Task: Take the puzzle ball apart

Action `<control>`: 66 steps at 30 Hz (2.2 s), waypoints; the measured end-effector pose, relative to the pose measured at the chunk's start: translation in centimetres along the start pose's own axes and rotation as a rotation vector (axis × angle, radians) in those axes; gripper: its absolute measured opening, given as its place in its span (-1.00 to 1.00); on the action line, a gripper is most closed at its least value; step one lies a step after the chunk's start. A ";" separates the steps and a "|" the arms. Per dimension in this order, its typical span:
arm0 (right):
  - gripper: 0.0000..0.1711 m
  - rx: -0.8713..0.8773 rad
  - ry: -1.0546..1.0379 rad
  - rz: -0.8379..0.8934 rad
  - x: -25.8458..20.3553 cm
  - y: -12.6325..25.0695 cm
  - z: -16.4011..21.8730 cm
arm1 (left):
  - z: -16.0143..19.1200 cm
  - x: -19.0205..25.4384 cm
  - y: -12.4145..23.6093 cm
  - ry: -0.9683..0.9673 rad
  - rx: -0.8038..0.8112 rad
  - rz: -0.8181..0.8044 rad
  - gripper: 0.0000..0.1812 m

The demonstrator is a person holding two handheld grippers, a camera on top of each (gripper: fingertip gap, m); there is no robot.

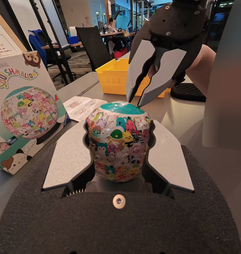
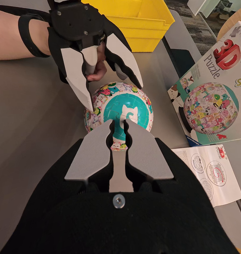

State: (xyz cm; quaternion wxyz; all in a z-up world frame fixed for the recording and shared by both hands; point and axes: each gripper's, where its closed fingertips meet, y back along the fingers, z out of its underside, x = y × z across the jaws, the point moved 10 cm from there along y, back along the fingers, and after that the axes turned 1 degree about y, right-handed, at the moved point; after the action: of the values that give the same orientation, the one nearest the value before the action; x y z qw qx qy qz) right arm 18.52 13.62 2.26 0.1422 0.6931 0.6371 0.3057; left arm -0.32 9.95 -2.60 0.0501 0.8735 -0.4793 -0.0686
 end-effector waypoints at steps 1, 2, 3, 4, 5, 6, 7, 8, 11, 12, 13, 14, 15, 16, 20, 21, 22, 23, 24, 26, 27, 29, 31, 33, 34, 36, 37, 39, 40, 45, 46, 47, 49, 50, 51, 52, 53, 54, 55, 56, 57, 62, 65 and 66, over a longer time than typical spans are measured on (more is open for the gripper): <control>-0.84 -0.001 -0.001 0.001 0.0 0.0 0.0 | 0.0 0.0 0.0 0.001 0.000 0.000 -0.07; -0.84 -0.002 0.000 0.003 0.0 0.0 0.0 | 0.0 0.0 0.0 0.001 0.000 0.000 -0.07; -0.84 -0.004 0.004 0.006 -0.1 0.0 -0.1 | 0.0 0.0 0.0 0.002 0.000 0.001 -0.07; -0.84 -0.006 0.007 0.008 -0.1 0.0 -0.1 | 0.0 0.0 0.0 0.001 0.000 0.000 -0.06; -0.84 -0.007 0.011 0.010 -0.2 0.0 -0.1 | 0.0 0.0 0.0 0.000 0.001 -0.001 -0.06; -0.85 -0.008 0.015 0.012 -0.2 -0.1 -0.2 | 0.0 0.0 0.0 0.000 0.002 -0.002 -0.06; -0.85 -0.009 0.020 0.014 -0.3 -0.1 -0.2 | 0.0 0.0 0.0 -0.001 0.003 -0.003 -0.06; -0.85 -0.011 0.025 0.017 -0.3 -0.1 -0.3 | 0.1 0.1 -0.1 -0.003 0.002 -0.005 -0.06; -0.85 -0.025 0.042 0.024 -0.5 -0.1 -0.4 | 0.0 0.1 -0.1 -0.009 -0.002 -0.010 -0.05; -0.85 -0.031 0.045 0.025 -0.5 -0.1 -0.5 | 0.0 0.1 -0.1 -0.008 -0.003 -0.010 -0.05; -0.85 -0.035 0.046 0.026 -0.5 -0.1 -0.5 | 0.1 0.1 -0.1 -0.009 -0.002 -0.010 -0.05; -0.85 -0.038 0.044 0.026 -0.5 -0.1 -0.5 | 0.1 0.1 -0.1 -0.008 0.000 -0.010 -0.05; -0.85 -0.039 0.044 0.026 -0.6 -0.1 -0.5 | 0.1 0.1 -0.1 -0.008 0.001 -0.010 -0.05; -0.86 -0.039 0.046 0.027 -0.6 -0.1 -0.5 | 0.1 0.1 -0.1 -0.008 0.000 -0.010 -0.05; -0.87 -0.041 0.044 0.029 -0.6 -0.1 -0.6 | 0.1 0.1 -0.1 -0.007 0.003 -0.011 -0.05; -0.87 -0.043 0.045 0.031 -0.6 -0.1 -0.6 | 0.1 0.1 -0.1 -0.007 0.002 -0.011 -0.05; -0.87 -0.045 0.045 0.033 -0.6 -0.1 -0.6 | 0.1 0.1 -0.1 -0.008 0.001 -0.012 -0.05; -0.87 -0.046 0.048 0.035 -0.7 -0.1 -0.7 | 0.1 0.2 -0.1 -0.008 0.001 -0.012 -0.05; -0.87 -0.049 0.052 0.038 -0.7 -0.1 -0.7 | 0.1 0.2 -0.1 -0.009 0.001 -0.012 -0.04; -0.86 -0.056 0.066 0.038 -0.8 -0.2 -0.8 | 0.1 0.2 -0.1 -0.009 0.001 -0.012 -0.04; -0.82 -0.059 0.073 0.037 -0.9 -0.2 -0.8 | 0.1 0.2 -0.1 -0.010 0.000 -0.013 -0.05; -0.70 -0.065 0.051 0.039 -0.8 -0.1 -0.9 | 0.1 0.2 -0.1 -0.014 0.002 -0.014 -0.05; -0.64 -0.037 0.041 0.050 -0.9 0.1 -1.4 | 0.1 0.2 -0.1 -0.013 0.004 -0.016 -0.05; -0.63 -0.051 0.066 0.096 -1.0 0.3 -1.7 | 0.1 0.3 -0.1 -0.013 0.005 -0.016 -0.05; -0.61 -0.069 0.083 0.128 -1.0 0.4 -1.8 | 0.1 0.3 -0.1 -0.013 0.004 -0.017 -0.05; -0.61 -0.083 0.097 0.157 -1.1 0.6 -2.0 | 0.1 0.3 -0.1 -0.013 0.004 -0.017 -0.05; -0.60 -0.083 0.099 0.165 -1.2 0.6 -2.1 | 0.1 0.3 -0.1 -0.014 0.004 -0.018 -0.05; -0.57 -0.100 0.110 0.188 -1.2 0.6 -2.2 | 0.1 0.3 -0.1 -0.014 0.005 -0.018 -0.05; -0.56 -0.110 0.116 0.200 -1.2 0.6 -2.2 | 0.1 0.3 -0.1 -0.014 0.005 -0.018 -0.05; -0.54 -0.102 0.110 0.197 -1.2 -0.5 -2.1 | 0.1 0.3 -0.1 -0.023 0.000 -0.027 -0.02; -0.52 -0.125 0.120 0.215 -1.1 -0.3 -2.1 | 0.1 0.3 -0.1 -0.022 0.000 -0.025 -0.02; -0.50 -0.146 0.143 0.252 -1.0 0.1 -2.2 | 0.1 0.3 -0.1 -0.020 0.000 -0.025 -0.02; -0.50 -0.125 0.146 0.275 -1.0 1.0 -2.6 | 0.1 0.3 -0.1 -0.021 0.001 -0.025 -0.02; -0.50 -0.099 0.130 0.261 -1.1 1.2 -2.8 | 0.1 0.3 -0.1 -0.021 0.001 -0.025 -0.03; -0.51 -0.081 0.119 0.252 -1.2 1.2 -2.9 | 0.1 0.3 -0.1 -0.020 0.001 -0.024 -0.03; -0.51 -0.084 0.117 0.249 -1.2 1.0 -2.8 | 0.1 0.3 -0.1 -0.020 0.001 -0.024 -0.03; -0.51 -0.112 0.121 0.252 -1.1 0.5 -2.5 | 0.1 0.3 -0.1 -0.020 0.001 -0.024 -0.03; -0.50 -0.156 0.128 0.252 -1.0 -0.2 -2.1 | 0.1 0.3 -0.1 -0.021 0.001 -0.025 -0.03; -0.52 -0.141 0.126 0.253 -1.0 -0.3 -2.1 | 0.1 0.3 -0.1 -0.020 -0.003 -0.033 0.01; -0.51 -0.140 0.119 0.250 -0.9 -0.1 -2.2 | 0.2 0.3 -0.1 -0.024 0.000 -0.033 -0.01; -0.50 -0.138 0.116 0.262 -0.8 0.2 -2.3 | 0.1 0.3 0.0 -0.023 0.000 -0.030 -0.02; -0.67 -0.098 0.104 0.228 -1.2 0.6 -2.4 | 0.2 0.3 0.0 -0.022 0.000 -0.031 -0.02; -0.85 -0.094 0.053 0.147 -1.1 0.8 -2.0 | 0.2 0.3 0.0 -0.021 0.003 -0.031 -0.02; -0.94 -0.079 0.036 0.118 -1.1 0.8 -1.9 | 0.2 0.3 0.0 -0.021 0.003 -0.031 -0.02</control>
State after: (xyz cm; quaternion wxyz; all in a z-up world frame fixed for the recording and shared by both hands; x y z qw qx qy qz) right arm 18.01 12.11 3.94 0.1399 0.7176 0.5851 0.3509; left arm -0.18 9.66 -2.81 0.0426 0.8801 -0.4663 -0.0779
